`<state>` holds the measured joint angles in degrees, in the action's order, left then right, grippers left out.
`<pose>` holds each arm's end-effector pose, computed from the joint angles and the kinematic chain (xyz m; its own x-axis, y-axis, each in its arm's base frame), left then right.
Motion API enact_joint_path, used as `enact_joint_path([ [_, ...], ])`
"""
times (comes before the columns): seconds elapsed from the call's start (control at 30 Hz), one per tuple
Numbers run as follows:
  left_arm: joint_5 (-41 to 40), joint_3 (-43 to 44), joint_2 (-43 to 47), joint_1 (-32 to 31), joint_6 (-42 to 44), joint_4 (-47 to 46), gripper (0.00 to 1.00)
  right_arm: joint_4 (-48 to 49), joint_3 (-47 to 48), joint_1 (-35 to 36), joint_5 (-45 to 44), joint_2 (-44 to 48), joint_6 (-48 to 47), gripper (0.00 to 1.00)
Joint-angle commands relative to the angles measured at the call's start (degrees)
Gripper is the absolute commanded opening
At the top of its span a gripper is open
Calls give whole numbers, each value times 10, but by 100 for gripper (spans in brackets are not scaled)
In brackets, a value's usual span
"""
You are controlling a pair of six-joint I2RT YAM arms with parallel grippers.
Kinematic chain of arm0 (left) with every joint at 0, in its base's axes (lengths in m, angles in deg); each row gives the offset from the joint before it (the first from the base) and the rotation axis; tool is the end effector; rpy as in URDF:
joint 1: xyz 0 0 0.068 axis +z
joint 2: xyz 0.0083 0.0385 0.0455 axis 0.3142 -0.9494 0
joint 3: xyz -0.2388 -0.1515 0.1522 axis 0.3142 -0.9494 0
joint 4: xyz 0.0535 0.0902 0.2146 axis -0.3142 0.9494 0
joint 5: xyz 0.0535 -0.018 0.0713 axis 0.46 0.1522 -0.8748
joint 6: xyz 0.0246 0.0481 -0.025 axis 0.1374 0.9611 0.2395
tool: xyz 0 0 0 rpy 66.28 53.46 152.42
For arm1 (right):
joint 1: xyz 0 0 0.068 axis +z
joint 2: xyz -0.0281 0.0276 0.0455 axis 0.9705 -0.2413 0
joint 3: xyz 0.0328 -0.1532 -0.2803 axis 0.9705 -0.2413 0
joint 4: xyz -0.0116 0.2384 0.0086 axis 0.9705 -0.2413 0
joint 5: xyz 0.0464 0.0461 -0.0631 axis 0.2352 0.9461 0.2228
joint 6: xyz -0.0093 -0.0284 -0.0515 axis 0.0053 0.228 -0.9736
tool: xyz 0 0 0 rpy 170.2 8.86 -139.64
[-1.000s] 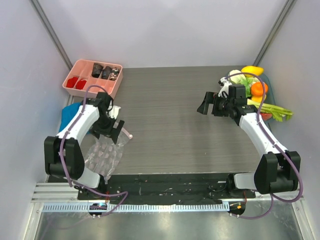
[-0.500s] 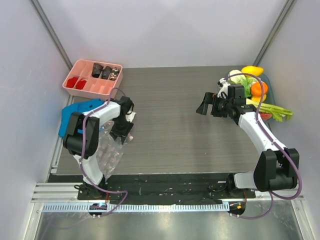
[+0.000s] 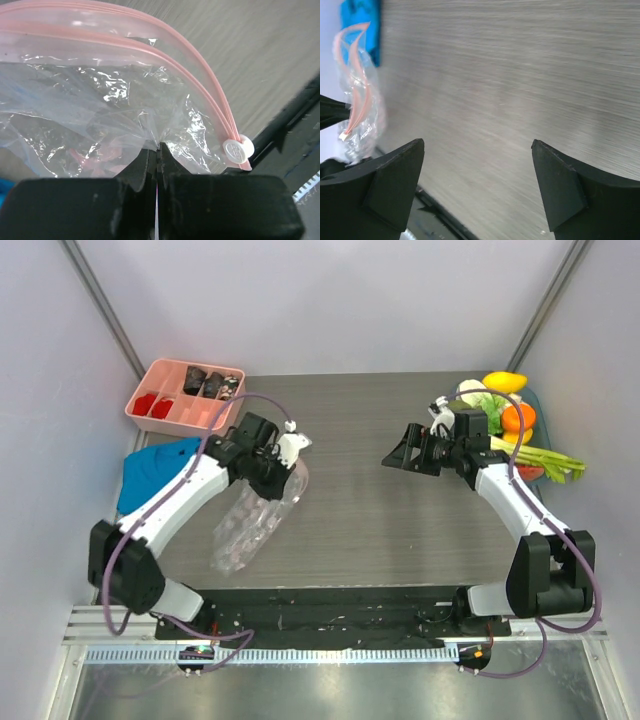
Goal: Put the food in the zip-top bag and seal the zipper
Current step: Pick up the zipper food storage bag at the center of the board, then open the zipper of the food storage bag at the center of the board.
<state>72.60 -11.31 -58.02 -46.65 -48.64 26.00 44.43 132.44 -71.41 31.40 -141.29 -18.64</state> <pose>0.2415 -0.1406 0.3216 -0.6860 0.5861 -0.4313 0.6853 0.7196 -0.1122 0.2612 0.0458 0.3206 -0.7725 0.1744 -0.6106 -0.2774 0.7723 0.5715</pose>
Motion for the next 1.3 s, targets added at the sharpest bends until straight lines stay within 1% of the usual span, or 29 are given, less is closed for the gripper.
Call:
enact_joint_path([
  [0.0,158,-16,92,-8,106,-94,0,100,-22,0,128,1,96,88],
  [0.07,166,-32,120,-22,133,-124,0,151,-31,7,158,8,154,83],
  [0.13,177,-34,127,-34,161,-137,0,181,-37,18,171,18,183,81],
  [0.17,175,-31,128,-51,181,-137,0,192,-35,34,173,21,199,80],
  [0.3,162,-19,108,-88,230,-121,0,194,-10,64,174,18,221,79],
  [0.5,147,-9,90,-125,262,-116,0,194,5,104,161,-1,212,71],
  [0.73,141,8,63,-131,263,-112,0,194,2,135,163,0,200,65],
  [0.83,140,8,59,-131,266,-118,0,216,-8,139,165,3,205,60],
  [0.87,140,6,60,-131,266,-119,0,221,-12,143,162,3,205,56],
  [1.0,149,2,67,-131,268,-128,0,217,-16,154,149,-6,196,47],
  [1.03,150,0,70,-131,268,-133,0,217,-17,159,148,-12,194,42],
  [1.1,149,-3,78,-133,270,-140,0,219,-16,166,146,-18,194,37],
  [1.17,139,-6,83,-134,269,-151,1,221,-8,170,150,-21,194,23],
  [1.23,114,-11,90,-133,257,-161,5,222,-2,172,153,-20,191,1],
  [1.27,101,-12,94,-132,244,-176,11,208,10,172,148,-14,184,1],
])
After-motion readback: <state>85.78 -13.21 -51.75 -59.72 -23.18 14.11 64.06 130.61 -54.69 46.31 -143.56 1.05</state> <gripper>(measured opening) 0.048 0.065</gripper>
